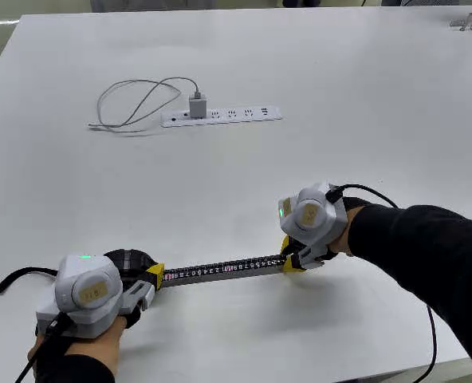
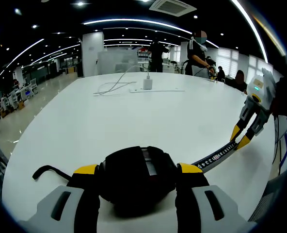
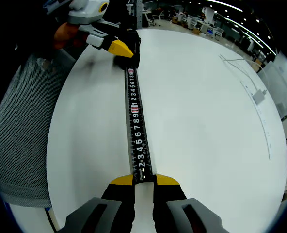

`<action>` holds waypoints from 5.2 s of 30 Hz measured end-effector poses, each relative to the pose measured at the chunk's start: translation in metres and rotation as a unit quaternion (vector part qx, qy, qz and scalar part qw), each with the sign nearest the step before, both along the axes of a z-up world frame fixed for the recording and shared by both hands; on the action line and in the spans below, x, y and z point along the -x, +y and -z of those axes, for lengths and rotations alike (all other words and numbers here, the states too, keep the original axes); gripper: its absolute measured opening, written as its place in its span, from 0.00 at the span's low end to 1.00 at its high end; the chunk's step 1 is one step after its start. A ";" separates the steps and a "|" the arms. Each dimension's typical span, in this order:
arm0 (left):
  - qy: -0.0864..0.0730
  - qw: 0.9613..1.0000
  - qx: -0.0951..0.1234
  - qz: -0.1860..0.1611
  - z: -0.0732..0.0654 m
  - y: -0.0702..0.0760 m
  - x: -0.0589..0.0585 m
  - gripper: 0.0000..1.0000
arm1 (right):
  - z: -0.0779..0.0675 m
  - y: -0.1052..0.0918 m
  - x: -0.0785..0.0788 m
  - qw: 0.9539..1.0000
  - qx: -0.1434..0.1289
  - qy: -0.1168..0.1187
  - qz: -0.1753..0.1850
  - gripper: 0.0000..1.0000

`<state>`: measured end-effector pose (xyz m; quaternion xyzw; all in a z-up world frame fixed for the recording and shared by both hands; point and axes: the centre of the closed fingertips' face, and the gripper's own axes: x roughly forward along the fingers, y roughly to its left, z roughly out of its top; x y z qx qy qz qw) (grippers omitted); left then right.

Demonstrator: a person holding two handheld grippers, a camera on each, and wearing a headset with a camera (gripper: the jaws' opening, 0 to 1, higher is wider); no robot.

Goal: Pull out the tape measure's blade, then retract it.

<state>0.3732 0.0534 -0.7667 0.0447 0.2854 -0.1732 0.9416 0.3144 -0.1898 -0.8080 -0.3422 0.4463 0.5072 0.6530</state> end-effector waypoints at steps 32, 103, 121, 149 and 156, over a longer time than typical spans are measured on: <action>0.001 1.000 -0.010 0.002 0.000 0.000 0.000 0.58 | 0.001 0.008 -0.003 1.000 -0.008 0.003 0.009 0.09; 0.013 1.000 -0.011 0.014 0.003 -0.001 0.000 0.59 | 0.001 0.028 -0.005 1.000 -0.006 0.007 0.006 0.10; 0.012 1.000 -0.010 0.014 0.002 0.000 0.001 0.59 | 0.002 0.034 -0.005 1.000 -0.003 0.005 0.003 0.10; 0.019 1.000 -0.009 0.019 0.003 0.000 0.000 0.59 | 0.001 0.046 -0.005 1.000 -0.006 0.003 0.011 0.10; 0.021 1.000 -0.011 0.020 0.003 0.000 0.001 0.58 | 0.001 0.047 -0.005 1.000 -0.008 0.004 0.008 0.10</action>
